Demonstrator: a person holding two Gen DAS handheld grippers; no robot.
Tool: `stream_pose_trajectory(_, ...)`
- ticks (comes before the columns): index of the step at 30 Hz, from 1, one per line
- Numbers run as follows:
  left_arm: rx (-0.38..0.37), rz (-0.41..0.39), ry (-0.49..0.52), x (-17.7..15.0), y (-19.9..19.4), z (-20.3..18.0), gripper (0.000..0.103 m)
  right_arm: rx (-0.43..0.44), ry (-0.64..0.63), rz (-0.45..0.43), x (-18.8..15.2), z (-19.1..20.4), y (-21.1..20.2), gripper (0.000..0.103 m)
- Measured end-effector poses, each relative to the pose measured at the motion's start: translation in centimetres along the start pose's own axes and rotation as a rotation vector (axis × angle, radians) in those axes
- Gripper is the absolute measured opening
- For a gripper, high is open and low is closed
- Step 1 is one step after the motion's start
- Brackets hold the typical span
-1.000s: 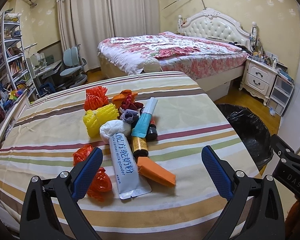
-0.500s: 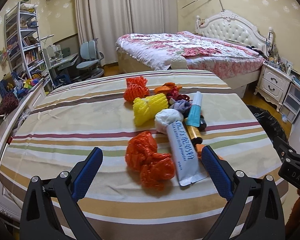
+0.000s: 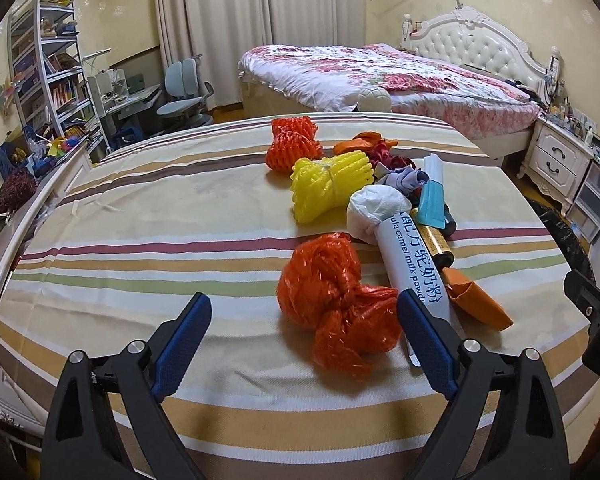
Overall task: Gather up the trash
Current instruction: 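Grasp the red plastic bag with the left gripper while the right gripper grasps the orange foam piece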
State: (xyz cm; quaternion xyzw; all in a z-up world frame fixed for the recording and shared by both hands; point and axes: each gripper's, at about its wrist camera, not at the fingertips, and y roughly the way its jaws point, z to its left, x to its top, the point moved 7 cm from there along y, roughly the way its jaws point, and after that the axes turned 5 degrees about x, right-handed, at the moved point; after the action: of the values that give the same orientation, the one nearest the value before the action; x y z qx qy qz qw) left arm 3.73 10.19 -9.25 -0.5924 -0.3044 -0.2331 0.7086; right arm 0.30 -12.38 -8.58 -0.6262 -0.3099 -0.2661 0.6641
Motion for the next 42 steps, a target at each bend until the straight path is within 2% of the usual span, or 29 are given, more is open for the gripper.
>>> stream_pose_trajectory(1, -0.017, 0.015, 0.003, -0.1, 0.3, -0.1, 0.074, 0.003, 0.002, 0.002, 0.0, 0.0, 0.0, 0.099)
stream_pose_trajectory(2, -0.033, 0.036, 0.003, -0.3, 0.6, -0.1, 0.07, 0.007, 0.003, 0.004, 0.0, 0.1, 0.1, 0.099)
stream_pose_trajectory(4, -0.048, 0.066, -0.003, -0.8, 1.1, 0.1, 0.069, 0.014, 0.002, 0.008, 0.0, 0.3, 0.3, 0.099)
stream_pose_trajectory(6, -0.052, 0.07, 0.012, -1.0, 1.2, 0.1, 0.062, 0.023, -0.002, 0.013, -0.1, 0.5, 0.5, 0.099)
stream_pose_trajectory(8, -0.073, 0.078, 0.014, -1.3, 1.2, 0.2, 0.046, 0.036, -0.007, 0.022, -0.1, 1.0, 0.6, 0.099)
stream_pose_trajectory(11, -0.094, 0.084, 0.007, -1.6, 1.2, 0.5, 0.037, 0.053, -0.019, 0.029, -0.2, 1.7, 0.7, 0.099)
stream_pose_trajectory(20, -0.067, 0.04, 0.009, -1.3, -0.3, 2.3, 0.034, 0.107, -0.074, 0.023, -0.6, 4.3, -0.2, 0.096)
stream_pose_trajectory(21, -0.062, 0.037, 0.008, -1.2, -0.4, 2.6, 0.034, 0.12, -0.085, 0.024, -0.7, 4.7, -0.3, 0.093)
stream_pose_trajectory(23, -0.053, 0.033, 0.001, -1.2, -0.6, 3.4, 0.034, 0.149, -0.098, 0.039, -1.0, 5.5, -0.2, 0.08)
stream_pose_trajectory(26, -0.036, 0.033, -0.01, -1.2, -0.7, 4.3, 0.034, 0.19, -0.109, 0.063, -1.5, 6.4, 0.0, 0.073)
stream_pose_trajectory(30, -0.023, 0.036, -0.03, -1.3, -0.7, 5.5, 0.034, 0.216, -0.141, 0.071, -1.8, 7.8, 0.0, 0.069)
stream_pose_trajectory(35, -0.022, 0.042, -0.046, -1.2, -0.4, 6.0, 0.034, 0.248, -0.162, 0.089, -1.9, 9.1, 0.7, 0.056)
stream_pose_trajectory(37, -0.026, 0.043, -0.05, -1.2, -0.3, 5.9, 0.034, 0.258, -0.161, 0.099, -2.0, 9.5, 1.1, 0.054)
stream_pose_trajectory(39, -0.032, 0.044, -0.05, -1.2, -0.2, 5.7, 0.034, 0.269, -0.164, 0.111, -2.1, 9.8, 1.7, 0.047)
stream_pose_trajectory(42, -0.038, 0.045, -0.047, -1.2, -0.1, 5.4, 0.034, 0.3, -0.154, 0.132, -2.5, 10.1, 2.1, 0.031)
